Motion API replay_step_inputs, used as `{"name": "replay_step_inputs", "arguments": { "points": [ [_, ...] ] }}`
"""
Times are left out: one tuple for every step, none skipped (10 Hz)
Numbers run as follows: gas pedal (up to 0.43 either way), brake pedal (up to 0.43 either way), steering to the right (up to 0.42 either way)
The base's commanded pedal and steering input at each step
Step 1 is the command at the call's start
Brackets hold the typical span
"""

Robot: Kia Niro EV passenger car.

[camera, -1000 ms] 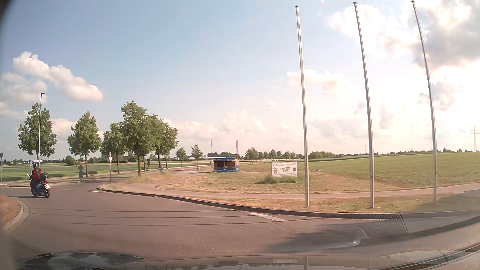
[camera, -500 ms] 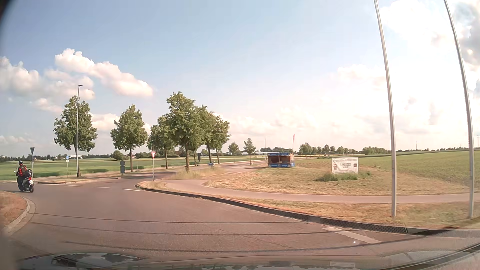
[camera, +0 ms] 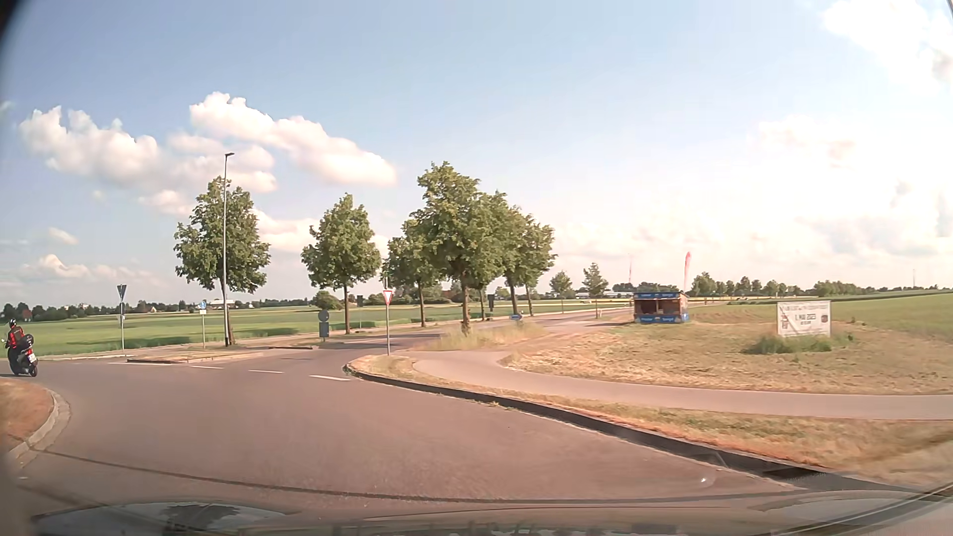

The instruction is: Follow the waypoints while adhering to traffic rules and regulations

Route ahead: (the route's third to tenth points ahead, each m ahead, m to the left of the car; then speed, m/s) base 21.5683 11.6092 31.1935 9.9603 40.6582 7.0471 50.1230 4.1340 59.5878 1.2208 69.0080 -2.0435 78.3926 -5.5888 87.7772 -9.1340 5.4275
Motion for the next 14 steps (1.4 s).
{"name": "replay_step_inputs", "arguments": {
  "points": [
    [0.110,0.012,-0.255],
    [0.110,0.012,-0.251],
    [0.110,0.012,-0.244],
    [0.110,0.012,-0.243],
    [0.110,0.012,-0.244],
    [0.110,0.012,-0.243],
    [0.110,0.012,-0.239],
    [0.110,0.012,-0.235],
    [0.110,0.012,-0.229],
    [0.110,0.012,-0.198],
    [0.079,0.012,-0.167],
    [0.079,0.012,-0.130],
    [0.079,0.012,-0.102],
    [0.079,0.012,-0.089]
  ]
}}
